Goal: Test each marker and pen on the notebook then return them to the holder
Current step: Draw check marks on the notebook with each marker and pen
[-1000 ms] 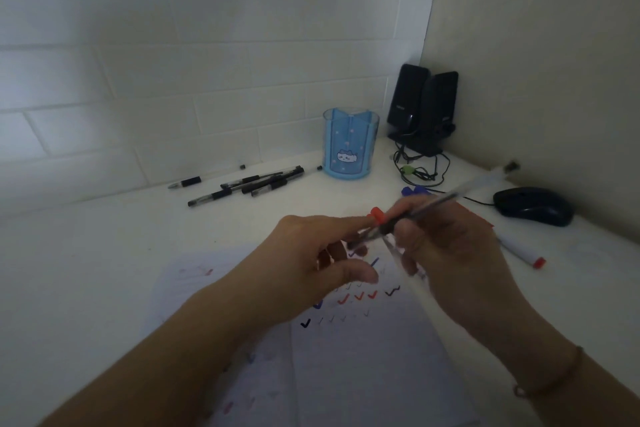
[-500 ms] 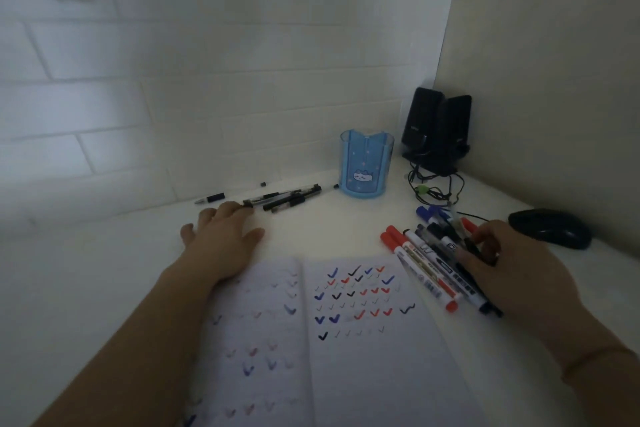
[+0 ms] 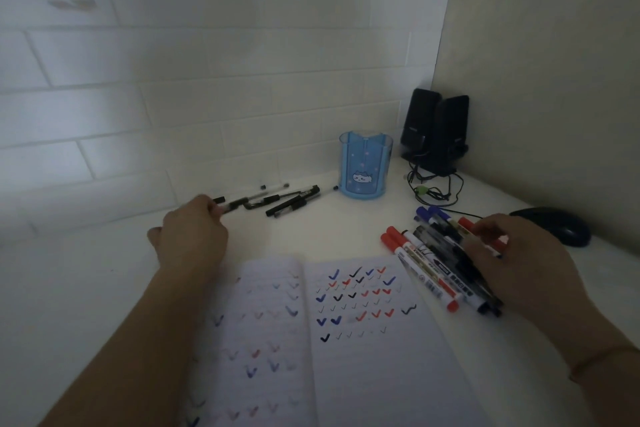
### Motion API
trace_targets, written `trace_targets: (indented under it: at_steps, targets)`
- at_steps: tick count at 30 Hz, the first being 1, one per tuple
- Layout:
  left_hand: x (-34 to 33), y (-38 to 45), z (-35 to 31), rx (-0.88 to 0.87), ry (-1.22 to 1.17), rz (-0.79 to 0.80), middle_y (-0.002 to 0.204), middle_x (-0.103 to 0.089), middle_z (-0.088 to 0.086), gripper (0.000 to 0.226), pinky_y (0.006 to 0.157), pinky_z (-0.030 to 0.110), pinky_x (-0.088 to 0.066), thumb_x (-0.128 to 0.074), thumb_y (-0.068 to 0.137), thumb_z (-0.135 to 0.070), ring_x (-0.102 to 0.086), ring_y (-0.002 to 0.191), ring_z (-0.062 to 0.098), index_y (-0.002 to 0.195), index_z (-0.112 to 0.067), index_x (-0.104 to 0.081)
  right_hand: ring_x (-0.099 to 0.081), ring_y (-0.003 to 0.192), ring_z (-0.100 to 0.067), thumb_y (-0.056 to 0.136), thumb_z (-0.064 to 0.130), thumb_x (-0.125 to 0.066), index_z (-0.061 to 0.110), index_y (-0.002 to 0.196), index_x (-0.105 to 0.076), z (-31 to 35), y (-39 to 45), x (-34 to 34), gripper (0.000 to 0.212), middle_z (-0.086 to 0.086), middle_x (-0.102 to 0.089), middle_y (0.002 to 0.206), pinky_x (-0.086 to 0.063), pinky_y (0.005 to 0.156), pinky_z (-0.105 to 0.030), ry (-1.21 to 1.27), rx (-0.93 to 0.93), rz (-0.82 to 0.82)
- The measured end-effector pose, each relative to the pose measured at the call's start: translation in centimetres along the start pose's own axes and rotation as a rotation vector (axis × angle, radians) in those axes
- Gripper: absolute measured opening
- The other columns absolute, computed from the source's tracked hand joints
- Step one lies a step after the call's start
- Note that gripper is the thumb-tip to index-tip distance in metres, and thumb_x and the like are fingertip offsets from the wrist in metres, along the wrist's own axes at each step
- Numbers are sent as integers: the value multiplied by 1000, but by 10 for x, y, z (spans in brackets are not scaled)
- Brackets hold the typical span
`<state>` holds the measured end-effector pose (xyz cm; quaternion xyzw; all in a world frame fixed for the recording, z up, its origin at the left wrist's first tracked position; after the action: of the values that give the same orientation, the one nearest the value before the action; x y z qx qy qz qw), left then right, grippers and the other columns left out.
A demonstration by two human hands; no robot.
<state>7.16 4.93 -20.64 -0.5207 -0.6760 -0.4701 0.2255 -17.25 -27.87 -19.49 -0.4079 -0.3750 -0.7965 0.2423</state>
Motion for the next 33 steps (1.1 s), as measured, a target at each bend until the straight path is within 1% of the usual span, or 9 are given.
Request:
trace_targets:
  at_steps: [3,5,9,13,16,20,23,28,33]
  targets:
    - [26,-13,-28,-141,-425,-95,69,-58,-1,20,63,28,-39,-44,96,-16,-54,72,26,82,-15,-59,-54,71,-8,86,38,-59,25,95,-62,25,-8,12,16,9,-61,81,-40,65,-21,106,85,-28]
    - [36,-37,-62,-349,-610,-11,68,-60,-1,21,58,26,-38,-45,96,-17,-53,66,22,82,-16,-61,-54,62,-4,82,48,-55,36,91,-57,48,-19,14,15,16,-58,72,-39,52,-13,267,169,47]
    - [30,-94,-110,-767,-571,342,77,-60,-11,20,62,23,-42,-41,97,-29,-55,73,9,89,-26,-60,-60,58,-16,72,61,-58,34,100,-56,75,-37,17,39,-1,-66,70,-52,54,-26,779,277,160]
    - [26,-115,-122,-821,-582,460,85,-59,-14,15,70,21,-46,-43,98,-25,-55,79,8,99,-26,-58,-52,48,-18,63,66,-66,21,74,-62,72,-38,15,46,-5,-60,58,-47,46,-25,1175,184,146]
    - [26,-131,-130,-912,-534,506,85,-54,-16,16,69,13,-40,-40,99,-25,-52,80,4,105,-28,-55,-50,44,-13,64,63,-66,17,69,-61,75,-40,11,47,-7,-59,54,-43,43,-20,1076,167,104]
    - [29,-144,-136,-1042,-573,601,71,-50,-21,11,60,12,-32,-45,98,-28,-50,65,-1,91,-29,-53,-50,42,-8,74,39,-73,8,70,-59,93,-50,-2,34,-2,-59,51,-41,42,-18,1116,255,327]
    - [27,-142,-136,-1066,-558,617,60,-48,-22,16,57,8,-30,-48,97,-31,-47,55,-5,97,-23,-62,-48,37,-3,77,26,-60,1,71,-56,100,-54,-3,26,1,-60,47,-39,39,-15,1065,286,372]
    - [26,-137,-136,-1039,-560,582,50,-44,-20,19,51,15,-34,-50,95,-38,-43,43,2,99,-29,-65,-44,36,-9,87,29,-60,13,62,-53,98,-52,-5,31,-3,-52,44,-38,37,-20,1176,194,382]
    - [27,-137,-136,-1011,-589,618,51,-46,-23,18,50,15,-34,-51,93,-38,-45,42,4,96,-29,-66,-45,36,-12,78,49,-59,22,62,-51,98,-53,-4,33,-5,-54,46,-42,39,-31,1122,268,358]
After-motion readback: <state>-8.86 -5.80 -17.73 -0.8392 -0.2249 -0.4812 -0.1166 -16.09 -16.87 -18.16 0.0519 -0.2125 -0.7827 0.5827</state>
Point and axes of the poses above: each hand's wrist, its own y-axis towards the middle knuckle, its own x-axis out of the back of the hand, z = x × y, the point moved 5 cm from there along y, towards the middle knuckle
